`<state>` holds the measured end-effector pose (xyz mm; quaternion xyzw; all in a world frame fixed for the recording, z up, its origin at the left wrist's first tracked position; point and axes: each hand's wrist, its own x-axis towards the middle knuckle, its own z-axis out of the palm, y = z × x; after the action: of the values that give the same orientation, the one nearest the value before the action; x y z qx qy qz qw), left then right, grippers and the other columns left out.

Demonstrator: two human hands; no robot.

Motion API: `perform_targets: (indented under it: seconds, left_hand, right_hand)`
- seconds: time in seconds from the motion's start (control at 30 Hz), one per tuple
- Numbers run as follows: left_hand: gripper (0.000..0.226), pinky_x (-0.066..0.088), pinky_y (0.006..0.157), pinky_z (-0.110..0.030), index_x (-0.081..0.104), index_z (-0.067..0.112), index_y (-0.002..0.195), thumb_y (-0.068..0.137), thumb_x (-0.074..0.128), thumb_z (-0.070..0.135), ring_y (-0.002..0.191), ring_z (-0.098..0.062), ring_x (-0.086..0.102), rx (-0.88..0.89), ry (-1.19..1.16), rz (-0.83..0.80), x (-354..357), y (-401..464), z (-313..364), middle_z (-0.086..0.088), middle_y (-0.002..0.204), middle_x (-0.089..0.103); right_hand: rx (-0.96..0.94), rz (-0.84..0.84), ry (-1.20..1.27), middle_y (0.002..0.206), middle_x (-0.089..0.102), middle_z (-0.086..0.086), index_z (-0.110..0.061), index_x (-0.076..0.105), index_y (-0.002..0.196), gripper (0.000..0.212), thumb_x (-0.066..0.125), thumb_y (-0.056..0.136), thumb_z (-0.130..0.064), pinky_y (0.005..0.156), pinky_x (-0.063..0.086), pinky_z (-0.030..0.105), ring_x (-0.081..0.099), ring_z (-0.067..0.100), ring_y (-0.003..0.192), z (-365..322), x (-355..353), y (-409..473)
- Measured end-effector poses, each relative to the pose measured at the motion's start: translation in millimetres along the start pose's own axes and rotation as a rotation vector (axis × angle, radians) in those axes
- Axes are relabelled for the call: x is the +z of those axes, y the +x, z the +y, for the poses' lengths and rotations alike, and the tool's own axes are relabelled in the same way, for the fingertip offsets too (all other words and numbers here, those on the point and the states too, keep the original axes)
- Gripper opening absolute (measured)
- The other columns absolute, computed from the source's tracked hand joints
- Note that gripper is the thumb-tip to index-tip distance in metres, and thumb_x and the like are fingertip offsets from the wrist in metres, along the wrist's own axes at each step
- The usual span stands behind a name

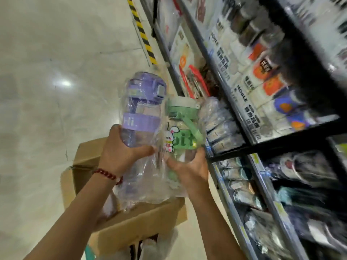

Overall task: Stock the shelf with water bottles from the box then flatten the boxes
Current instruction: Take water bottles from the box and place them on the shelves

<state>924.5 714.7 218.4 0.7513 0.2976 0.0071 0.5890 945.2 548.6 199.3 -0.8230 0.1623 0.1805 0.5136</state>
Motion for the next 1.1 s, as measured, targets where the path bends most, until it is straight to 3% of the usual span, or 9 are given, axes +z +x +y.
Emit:
perform_targets:
  seconds: [0.1, 0.23, 0.37, 0.47, 0.57, 0.67, 0.8, 0.93, 1.1]
  left_hand:
    - [0.077, 0.036, 0.050, -0.007, 0.048, 0.012, 0.105, 0.042, 0.086, 0.031, 0.068, 0.007, 0.051, 0.078, -0.008, -0.083, -13.0, -39.0, 56.5, 0.012, 0.086, 0.053]
    - [0.093, 0.045, 0.057, -0.015, 0.057, 0.004, 0.108, 0.030, 0.075, 0.052, 0.072, -0.004, 0.066, 0.164, -0.001, -0.202, -23.8, -87.9, 102.6, -0.006, 0.092, 0.068]
    - [0.091, 0.045, 0.055, -0.010, 0.057, 0.003, 0.107, 0.033, 0.075, 0.052, 0.071, 0.000, 0.066, 0.257, 0.038, -0.335, -30.5, -142.3, 135.1, -0.004, 0.091, 0.068]
    - [0.088, 0.051, 0.062, -0.026, 0.056, 0.005, 0.107, 0.033, 0.076, 0.049, 0.081, -0.017, 0.068, 0.330, 0.041, -0.465, -31.9, -175.0, 142.9, -0.007, 0.094, 0.067]
    - [0.084, 0.052, 0.061, -0.027, 0.058, 0.005, 0.105, 0.036, 0.079, 0.048, 0.081, -0.020, 0.068, 0.386, 0.060, -0.600, -29.7, -207.1, 145.4, -0.008, 0.092, 0.068]
    - [0.088, 0.056, 0.076, -0.037, 0.054, 0.016, 0.114, 0.036, 0.085, 0.041, 0.091, -0.017, 0.067, 0.407, -0.011, -0.719, -19.6, -246.8, 147.7, -0.002, 0.102, 0.067]
    - [0.080, 0.050, 0.068, -0.025, 0.048, 0.024, 0.110, 0.039, 0.084, 0.027, 0.087, -0.005, 0.064, 0.458, -0.073, -0.919, -0.8, -310.1, 162.3, 0.009, 0.098, 0.063]
    - [0.074, 0.049, 0.059, -0.012, 0.047, 0.030, 0.096, 0.032, 0.083, 0.032, 0.073, 0.008, 0.063, 0.500, -0.066, -1.120, 21.4, -367.7, 169.0, 0.011, 0.094, 0.062]
    - [0.089, 0.050, 0.063, -0.015, 0.049, 0.016, 0.109, 0.030, 0.082, 0.038, 0.076, 0.007, 0.064, 0.565, -0.065, -1.298, 51.6, -437.8, 164.2, 0.007, 0.099, 0.065]
  right_hand:
    - [-0.018, 0.073, 0.059, 0.104, 0.065, -0.008, -0.028, 0.048, 0.114, 0.081, 0.082, 0.043, -0.046, 0.088, 0.053, 0.037, 0.064, 0.011, 0.098, -35.3, -46.8, -49.9]
    - [-0.063, 0.209, 0.153, 0.096, 0.056, -0.019, -0.025, 0.044, 0.114, 0.064, 0.084, 0.065, -0.018, 0.069, 0.044, 0.013, 0.058, -0.002, 0.089, -66.4, -102.9, -124.4]
    - [-0.060, 0.394, 0.258, 0.095, 0.055, -0.021, -0.025, 0.046, 0.113, 0.061, 0.083, 0.066, -0.015, 0.079, 0.045, 0.020, 0.058, -0.003, 0.088, -80.0, -135.8, -200.4]
    - [-0.068, 0.552, 0.327, 0.092, 0.054, -0.024, -0.028, 0.045, 0.109, 0.060, 0.084, 0.066, -0.013, 0.066, 0.042, 0.009, 0.054, -0.011, 0.084, -72.4, -145.2, -255.7]
    - [-0.059, 0.737, 0.387, 0.097, 0.060, -0.019, -0.033, 0.047, 0.108, 0.065, 0.086, 0.057, -0.022, 0.075, 0.048, 0.019, 0.061, 0.004, 0.092, -54.9, -142.3, -306.0]
    - [-0.037, 0.908, 0.442, 0.100, 0.059, -0.017, -0.030, 0.048, 0.111, 0.071, 0.079, 0.047, -0.033, 0.080, 0.046, 0.026, 0.060, 0.009, 0.095, -34.7, -139.5, -351.6]
    - [-0.014, 1.121, 0.436, 0.098, 0.053, -0.023, -0.031, 0.044, 0.112, 0.074, 0.086, 0.051, -0.028, 0.076, 0.041, 0.017, 0.056, 0.000, 0.091, -7.1, -155.1, -411.5]
    - [0.003, 1.317, 0.432, 0.099, 0.051, -0.027, -0.031, 0.042, 0.111, 0.074, 0.089, 0.054, -0.023, 0.073, 0.039, 0.004, 0.052, -0.014, 0.087, 20.3, -175.7, -466.3]
    - [0.051, 1.500, 0.464, 0.104, 0.055, -0.018, -0.032, 0.042, 0.116, 0.076, 0.087, 0.054, -0.029, 0.088, 0.041, 0.024, 0.054, 0.008, 0.101, 57.3, -196.9, -517.1]
